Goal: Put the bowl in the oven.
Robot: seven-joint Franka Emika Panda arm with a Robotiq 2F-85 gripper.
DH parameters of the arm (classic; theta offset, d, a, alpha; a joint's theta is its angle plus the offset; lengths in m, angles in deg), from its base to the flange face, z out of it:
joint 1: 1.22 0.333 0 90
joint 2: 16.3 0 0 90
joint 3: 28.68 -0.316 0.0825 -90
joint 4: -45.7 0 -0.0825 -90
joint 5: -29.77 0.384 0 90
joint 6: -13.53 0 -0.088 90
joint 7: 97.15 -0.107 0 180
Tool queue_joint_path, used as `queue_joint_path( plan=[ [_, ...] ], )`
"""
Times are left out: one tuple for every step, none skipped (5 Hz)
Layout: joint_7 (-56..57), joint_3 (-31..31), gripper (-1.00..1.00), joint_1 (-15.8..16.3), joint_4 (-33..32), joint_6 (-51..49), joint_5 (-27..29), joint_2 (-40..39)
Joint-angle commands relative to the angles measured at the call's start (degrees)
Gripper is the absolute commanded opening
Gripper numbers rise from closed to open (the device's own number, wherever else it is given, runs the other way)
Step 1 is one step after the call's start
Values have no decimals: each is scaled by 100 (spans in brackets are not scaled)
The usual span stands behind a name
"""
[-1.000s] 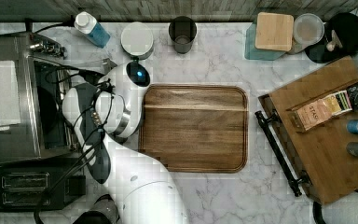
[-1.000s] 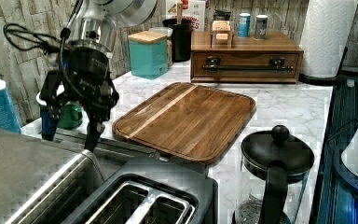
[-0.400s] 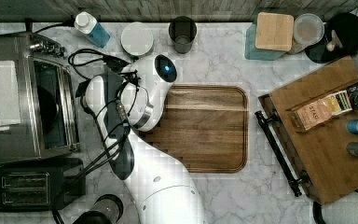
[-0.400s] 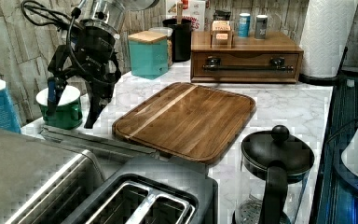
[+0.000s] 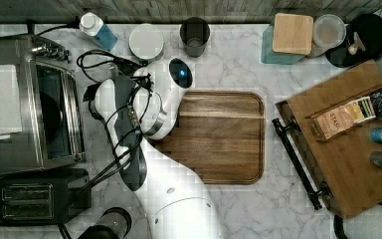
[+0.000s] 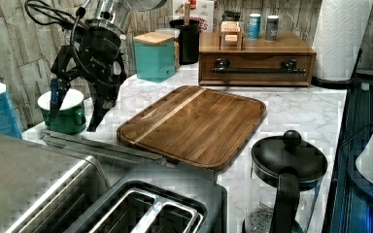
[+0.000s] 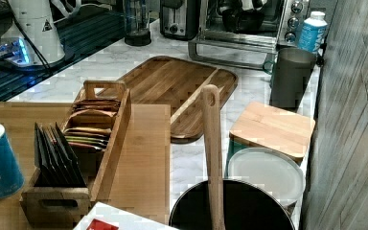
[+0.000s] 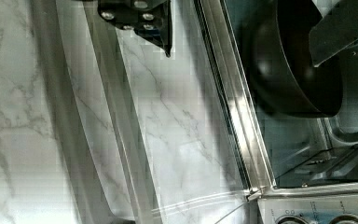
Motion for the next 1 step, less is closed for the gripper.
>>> queue_joint_path(
  plan=[
    [237, -189, 100, -28, 286, -88, 130, 250]
  ],
)
